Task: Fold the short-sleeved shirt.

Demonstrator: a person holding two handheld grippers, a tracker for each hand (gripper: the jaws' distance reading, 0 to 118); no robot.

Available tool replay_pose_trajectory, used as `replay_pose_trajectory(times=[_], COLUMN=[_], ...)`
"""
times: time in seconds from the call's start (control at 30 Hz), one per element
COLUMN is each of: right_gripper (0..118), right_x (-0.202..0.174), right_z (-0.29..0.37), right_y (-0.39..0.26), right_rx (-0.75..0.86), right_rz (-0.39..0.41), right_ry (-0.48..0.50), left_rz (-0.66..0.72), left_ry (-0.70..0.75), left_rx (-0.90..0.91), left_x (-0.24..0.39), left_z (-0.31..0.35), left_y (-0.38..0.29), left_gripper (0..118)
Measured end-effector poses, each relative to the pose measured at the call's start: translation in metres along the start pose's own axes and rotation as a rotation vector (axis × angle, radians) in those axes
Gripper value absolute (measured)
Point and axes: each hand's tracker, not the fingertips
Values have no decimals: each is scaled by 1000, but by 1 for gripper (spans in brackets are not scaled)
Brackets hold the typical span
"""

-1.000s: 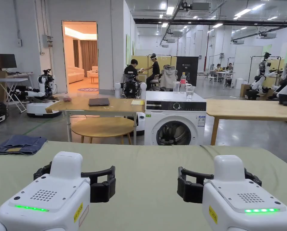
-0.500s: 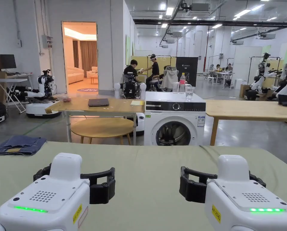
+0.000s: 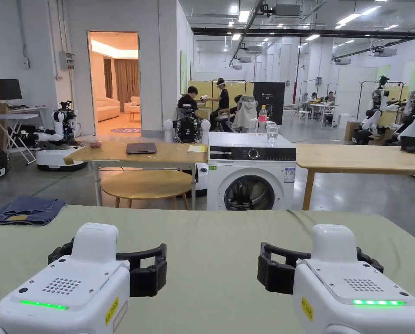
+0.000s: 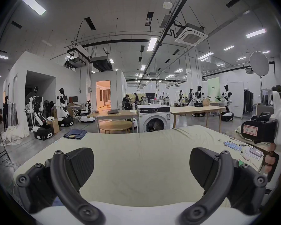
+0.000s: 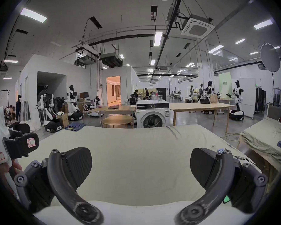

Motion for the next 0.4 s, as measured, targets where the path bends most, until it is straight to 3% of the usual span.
replay_pose_trajectory(times=[0.13,0.4], right_gripper=[118,118], right_x=[-2,6], right_z=[-1,0], right_y=[0,0], right_rx=[5,-5], right_rz=[0,-32], right_ry=[-21,48], left_rz=[-4,-3], left_ry=[-1,7], left_rx=[-1,6], left_x=[1,1], left_z=[0,3], left_y=[0,1], left_gripper=[116,116])
